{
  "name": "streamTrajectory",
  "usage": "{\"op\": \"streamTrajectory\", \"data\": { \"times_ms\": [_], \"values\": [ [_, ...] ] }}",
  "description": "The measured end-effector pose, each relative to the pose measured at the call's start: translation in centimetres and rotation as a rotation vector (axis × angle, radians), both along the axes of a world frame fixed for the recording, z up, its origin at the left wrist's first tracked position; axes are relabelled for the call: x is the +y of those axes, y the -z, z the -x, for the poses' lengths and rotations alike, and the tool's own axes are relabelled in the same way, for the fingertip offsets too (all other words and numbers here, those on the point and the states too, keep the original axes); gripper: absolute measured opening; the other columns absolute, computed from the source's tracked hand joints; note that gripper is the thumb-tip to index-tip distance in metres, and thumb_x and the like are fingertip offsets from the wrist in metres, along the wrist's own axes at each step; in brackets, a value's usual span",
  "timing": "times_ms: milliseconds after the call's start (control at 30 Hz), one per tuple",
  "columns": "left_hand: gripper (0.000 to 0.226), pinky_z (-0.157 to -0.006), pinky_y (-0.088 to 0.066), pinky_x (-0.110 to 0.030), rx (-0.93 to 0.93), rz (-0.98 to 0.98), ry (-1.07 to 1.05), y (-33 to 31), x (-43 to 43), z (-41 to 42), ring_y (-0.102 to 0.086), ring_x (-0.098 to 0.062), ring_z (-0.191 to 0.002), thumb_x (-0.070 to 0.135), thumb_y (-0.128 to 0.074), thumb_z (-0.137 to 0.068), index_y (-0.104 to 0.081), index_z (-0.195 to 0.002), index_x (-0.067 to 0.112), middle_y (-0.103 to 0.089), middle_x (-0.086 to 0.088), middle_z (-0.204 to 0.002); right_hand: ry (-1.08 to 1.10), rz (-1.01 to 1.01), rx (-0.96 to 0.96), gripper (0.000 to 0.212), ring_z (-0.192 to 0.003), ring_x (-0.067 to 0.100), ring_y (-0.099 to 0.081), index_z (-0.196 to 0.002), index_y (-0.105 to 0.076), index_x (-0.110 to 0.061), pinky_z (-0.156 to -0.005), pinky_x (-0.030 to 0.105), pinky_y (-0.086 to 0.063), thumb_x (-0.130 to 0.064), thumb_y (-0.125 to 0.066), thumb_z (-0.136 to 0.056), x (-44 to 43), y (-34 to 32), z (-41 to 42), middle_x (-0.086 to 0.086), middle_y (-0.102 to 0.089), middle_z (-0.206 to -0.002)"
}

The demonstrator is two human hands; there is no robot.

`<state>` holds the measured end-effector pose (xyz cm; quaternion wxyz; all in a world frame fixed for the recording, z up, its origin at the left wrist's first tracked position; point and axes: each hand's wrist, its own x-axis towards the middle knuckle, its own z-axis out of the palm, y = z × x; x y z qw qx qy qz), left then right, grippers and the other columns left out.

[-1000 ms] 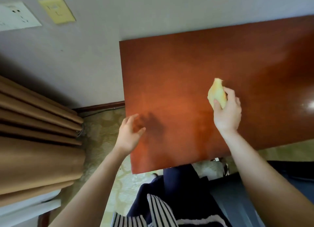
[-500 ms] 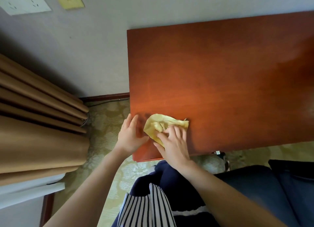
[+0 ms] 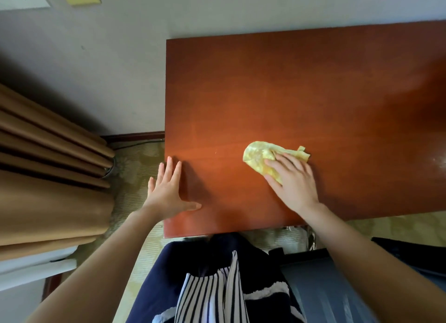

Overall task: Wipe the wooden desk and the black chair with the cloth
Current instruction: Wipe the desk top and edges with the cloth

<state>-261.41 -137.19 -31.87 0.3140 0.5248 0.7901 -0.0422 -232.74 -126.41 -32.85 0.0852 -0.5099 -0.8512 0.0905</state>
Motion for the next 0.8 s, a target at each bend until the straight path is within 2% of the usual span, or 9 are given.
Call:
{"op": "streamTrajectory", "data": {
  "times_ms": [133, 333, 500, 600, 800],
  "values": [
    [0.134, -0.116, 0.006, -0.043, 0.021, 0.062, 0.084, -0.5, 0.4, 1.1, 0.02, -0.013, -0.144, 0.067, -0.075, -0.058, 0.012, -0.15, 0.023, 0.025, 0.004, -0.156, 0.165, 0.052, 0.014, 0.033, -0.126, 0.022, -0.043, -0.121, -0.059, -0.027, -0.098, 0.043, -0.034, -0.034, -0.06, -0.088, 3.8, 0.0, -0.6, -0.002, -0.059, -0.127],
    [0.134, -0.116, 0.008, -0.039, 0.147, 0.134, 0.312, -1.9, 0.7, 3.1, 0.016, -0.01, -0.145, 0.077, -0.067, -0.057, 0.015, -0.15, 0.025, 0.022, 0.005, -0.157, 0.414, 0.088, 0.226, 0.028, -0.12, 0.029, -0.043, -0.117, -0.058, -0.014, -0.105, 0.045, -0.029, -0.018, -0.06, -0.089, 6.1, 0.2, 5.1, 0.007, -0.066, -0.114],
    [0.135, -0.106, 0.02, -0.057, 0.326, 0.182, 0.502, -2.4, 1.0, 3.3, 0.02, -0.015, -0.144, 0.086, -0.056, -0.057, 0.021, -0.148, 0.022, 0.024, 0.003, -0.156, 0.366, 0.076, 0.176, 0.025, -0.111, 0.026, -0.047, -0.113, -0.059, -0.02, -0.1, 0.041, -0.031, -0.028, -0.06, -0.089, 4.7, 0.9, 10.0, 0.002, -0.069, -0.108],
    [0.133, -0.105, 0.019, -0.06, 0.354, 0.177, 0.616, -2.9, 1.8, 4.3, 0.022, -0.018, -0.143, 0.085, -0.054, -0.06, 0.02, -0.148, 0.019, 0.022, -0.001, -0.157, 0.368, 0.033, 0.21, 0.024, -0.106, 0.024, -0.049, -0.107, -0.062, -0.023, -0.095, 0.038, -0.03, -0.031, -0.064, -0.085, 2.6, 1.1, 13.3, -0.002, -0.07, -0.102],
    [0.124, -0.111, 0.01, -0.058, 0.288, 0.224, 0.778, -3.6, 2.9, 6.7, 0.011, -0.018, -0.146, 0.079, -0.056, -0.067, 0.017, -0.149, 0.021, 0.018, 0.001, -0.158, 0.401, 0.04, 0.265, 0.019, -0.097, 0.022, -0.052, -0.097, -0.066, -0.028, -0.088, 0.037, -0.034, -0.035, -0.068, -0.08, -4.5, 1.2, 17.9, -0.008, -0.069, -0.097]
  ]
}}
